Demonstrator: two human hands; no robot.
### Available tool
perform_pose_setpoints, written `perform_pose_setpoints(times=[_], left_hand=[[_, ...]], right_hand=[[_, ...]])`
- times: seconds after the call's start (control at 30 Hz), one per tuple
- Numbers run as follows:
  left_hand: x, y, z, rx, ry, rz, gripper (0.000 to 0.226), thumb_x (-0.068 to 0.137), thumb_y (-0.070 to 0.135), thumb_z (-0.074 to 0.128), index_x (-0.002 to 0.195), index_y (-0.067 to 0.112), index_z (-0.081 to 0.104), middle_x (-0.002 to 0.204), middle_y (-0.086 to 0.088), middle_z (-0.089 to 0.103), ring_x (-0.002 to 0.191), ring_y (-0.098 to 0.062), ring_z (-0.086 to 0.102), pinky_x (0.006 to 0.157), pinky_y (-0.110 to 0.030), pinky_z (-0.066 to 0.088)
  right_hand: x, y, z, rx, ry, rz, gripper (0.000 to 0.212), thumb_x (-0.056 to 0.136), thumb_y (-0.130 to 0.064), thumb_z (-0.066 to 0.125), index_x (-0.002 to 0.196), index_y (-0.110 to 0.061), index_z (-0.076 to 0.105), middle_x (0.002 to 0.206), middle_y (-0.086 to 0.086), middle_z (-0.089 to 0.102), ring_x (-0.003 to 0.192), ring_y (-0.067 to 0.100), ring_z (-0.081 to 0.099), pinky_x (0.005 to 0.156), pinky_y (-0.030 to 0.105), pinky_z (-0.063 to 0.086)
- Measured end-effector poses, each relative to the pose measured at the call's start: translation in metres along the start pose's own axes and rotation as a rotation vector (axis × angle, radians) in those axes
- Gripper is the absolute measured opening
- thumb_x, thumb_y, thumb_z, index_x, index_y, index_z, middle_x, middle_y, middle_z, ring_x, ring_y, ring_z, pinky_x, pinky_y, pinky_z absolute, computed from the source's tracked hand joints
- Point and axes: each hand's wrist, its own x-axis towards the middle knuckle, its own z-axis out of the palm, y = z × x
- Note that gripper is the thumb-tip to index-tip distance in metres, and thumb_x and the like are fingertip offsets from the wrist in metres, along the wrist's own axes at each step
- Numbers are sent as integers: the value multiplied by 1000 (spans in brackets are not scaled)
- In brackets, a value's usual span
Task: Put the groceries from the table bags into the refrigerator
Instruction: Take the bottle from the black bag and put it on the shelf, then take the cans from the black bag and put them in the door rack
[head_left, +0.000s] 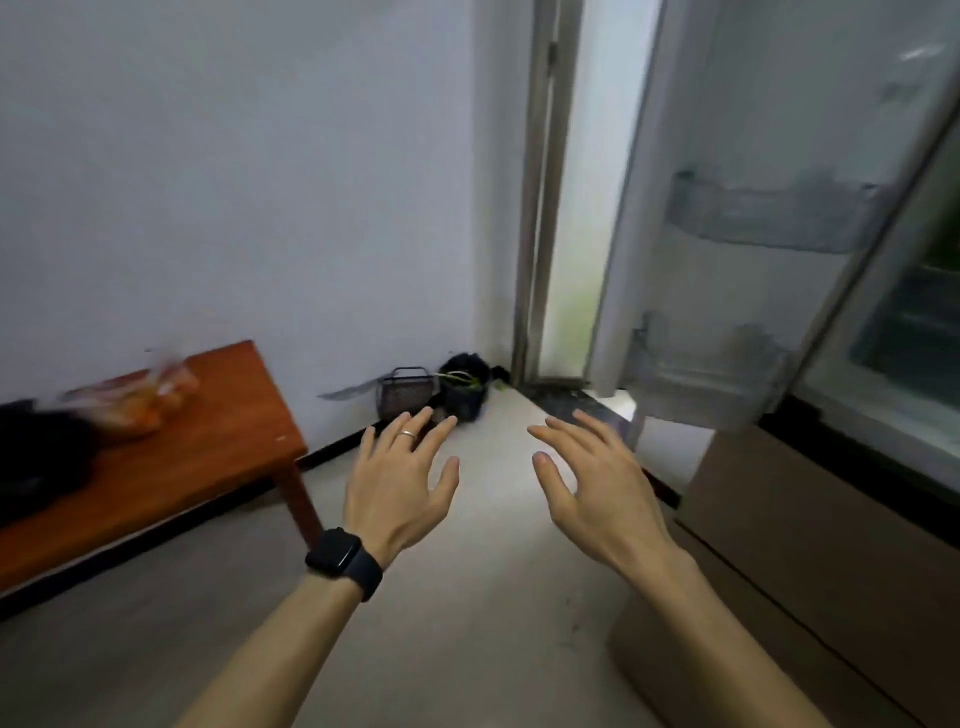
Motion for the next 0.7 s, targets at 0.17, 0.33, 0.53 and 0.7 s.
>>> perform_pose_setpoints(times=[0.17, 0.33, 0.53, 0.7], left_hand=[[-74, -165, -53, 49, 45, -243, 55, 93, 52, 38, 145, 36, 45, 150, 2, 47, 141, -22, 38, 116, -50, 25], [-146, -317, -97, 94, 34, -407, 57, 93, 54, 35, 147, 37, 41, 154, 3, 42, 142, -21, 35, 117, -49, 24], [-203, -455, -134, 104, 72, -555, 57, 93, 53, 36, 147, 36, 42, 154, 3, 42, 142, -21, 35, 116, -46, 25], [-228, -539, -139, 116, 55, -650, 56, 95, 53, 35, 148, 35, 41, 154, 5, 41, 142, -20, 35, 117, -45, 27]], right_hand=[[24, -147, 94, 82, -102, -182, 42, 99, -47, 42, 137, -36, 58, 142, -14, 55, 142, 10, 32, 117, 32, 28], [31, -293, 181, 112, -201, -312, 45, 98, -51, 41, 138, -36, 56, 142, -14, 55, 142, 11, 34, 116, 29, 27], [41, -425, 257, 202, -302, -411, 61, 92, -60, 29, 137, -32, 58, 140, -12, 57, 141, 14, 36, 115, 34, 31], [56, -495, 316, 235, -402, -460, 58, 94, -60, 33, 141, -33, 53, 143, -14, 53, 143, 12, 31, 116, 37, 31]])
